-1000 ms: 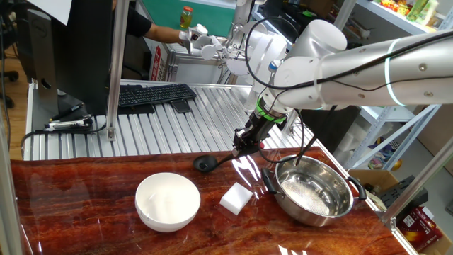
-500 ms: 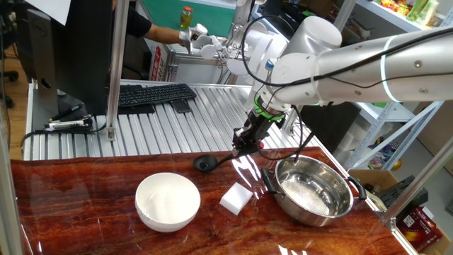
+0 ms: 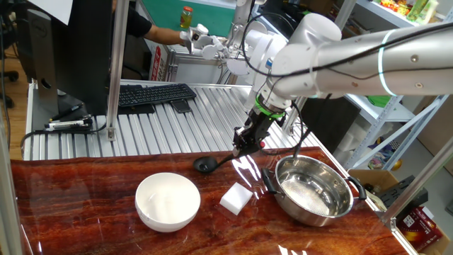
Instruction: Scoop water with a large spoon from one bowl to another
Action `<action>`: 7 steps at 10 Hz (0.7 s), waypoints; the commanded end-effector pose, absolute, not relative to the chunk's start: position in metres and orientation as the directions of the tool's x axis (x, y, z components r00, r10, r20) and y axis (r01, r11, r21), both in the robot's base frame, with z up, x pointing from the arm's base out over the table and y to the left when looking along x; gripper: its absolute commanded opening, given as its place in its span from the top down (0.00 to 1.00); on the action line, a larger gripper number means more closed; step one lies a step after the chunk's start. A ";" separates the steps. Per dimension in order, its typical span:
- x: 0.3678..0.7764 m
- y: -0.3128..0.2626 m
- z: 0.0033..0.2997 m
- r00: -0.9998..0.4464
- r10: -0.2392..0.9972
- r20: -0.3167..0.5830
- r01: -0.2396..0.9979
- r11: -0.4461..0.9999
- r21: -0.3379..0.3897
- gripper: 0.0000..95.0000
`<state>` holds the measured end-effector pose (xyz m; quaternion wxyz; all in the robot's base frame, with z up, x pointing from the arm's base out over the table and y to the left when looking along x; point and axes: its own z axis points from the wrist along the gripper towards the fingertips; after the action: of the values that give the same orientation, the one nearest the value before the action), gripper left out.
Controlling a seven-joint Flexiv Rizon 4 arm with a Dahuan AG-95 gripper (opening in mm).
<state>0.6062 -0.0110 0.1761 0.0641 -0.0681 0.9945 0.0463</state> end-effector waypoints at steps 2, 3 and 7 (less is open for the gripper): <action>0.607 -0.011 0.174 -0.994 -0.048 -0.097 -0.057 0.995 0.086 1.00; 0.607 -0.011 0.174 -0.995 -0.038 -0.089 -0.046 0.995 0.090 1.00; 0.607 -0.011 0.174 -0.998 -0.007 -0.070 -0.015 0.995 0.102 1.00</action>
<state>0.6076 -0.0113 0.1744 0.0332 -0.0052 0.9980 0.0534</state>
